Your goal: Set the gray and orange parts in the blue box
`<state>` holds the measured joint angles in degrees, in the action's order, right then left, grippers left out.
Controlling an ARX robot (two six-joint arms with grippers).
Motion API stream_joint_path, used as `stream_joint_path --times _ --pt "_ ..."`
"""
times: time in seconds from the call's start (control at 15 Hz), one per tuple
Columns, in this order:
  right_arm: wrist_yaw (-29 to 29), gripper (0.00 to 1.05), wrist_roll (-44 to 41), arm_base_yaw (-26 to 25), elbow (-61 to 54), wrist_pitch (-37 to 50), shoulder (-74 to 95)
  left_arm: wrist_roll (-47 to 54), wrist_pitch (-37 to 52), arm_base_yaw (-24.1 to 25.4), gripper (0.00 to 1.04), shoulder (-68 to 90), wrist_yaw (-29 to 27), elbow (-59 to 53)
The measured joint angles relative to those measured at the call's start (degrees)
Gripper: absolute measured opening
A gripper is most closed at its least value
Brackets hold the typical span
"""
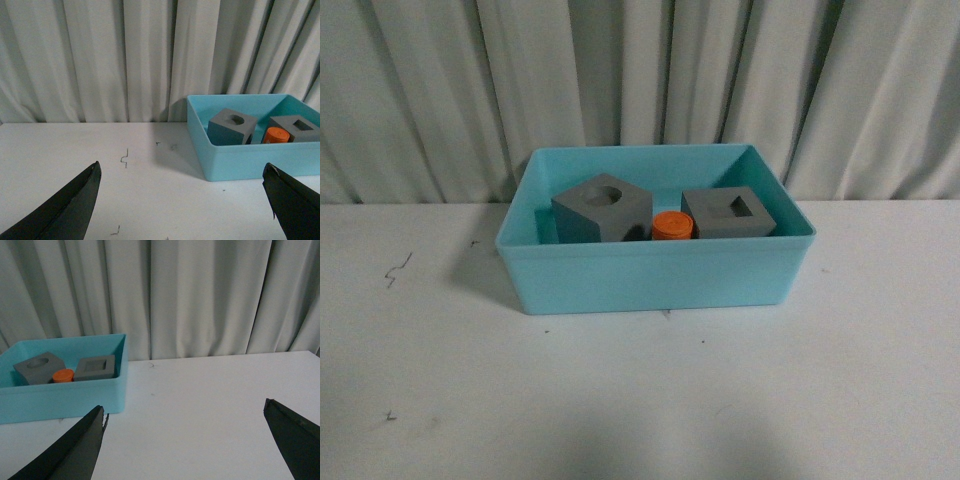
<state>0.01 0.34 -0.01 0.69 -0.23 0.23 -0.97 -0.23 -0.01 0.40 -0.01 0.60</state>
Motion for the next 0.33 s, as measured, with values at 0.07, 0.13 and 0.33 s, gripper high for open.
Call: stream_joint_path --times 0.07,0.13,0.33 --pt "0.0 0.98 0.0 0.0 0.0 0.0 0.0 0.0 0.0 0.0 0.98 0.0 0.0 0.0" --pt "0.0 0.98 0.0 0.0 0.0 0.0 0.0 0.0 0.0 0.0 0.98 0.0 0.0 0.0" --pt "0.0 0.98 0.0 0.0 0.0 0.0 0.0 0.0 0.0 0.0 0.98 0.0 0.0 0.0"
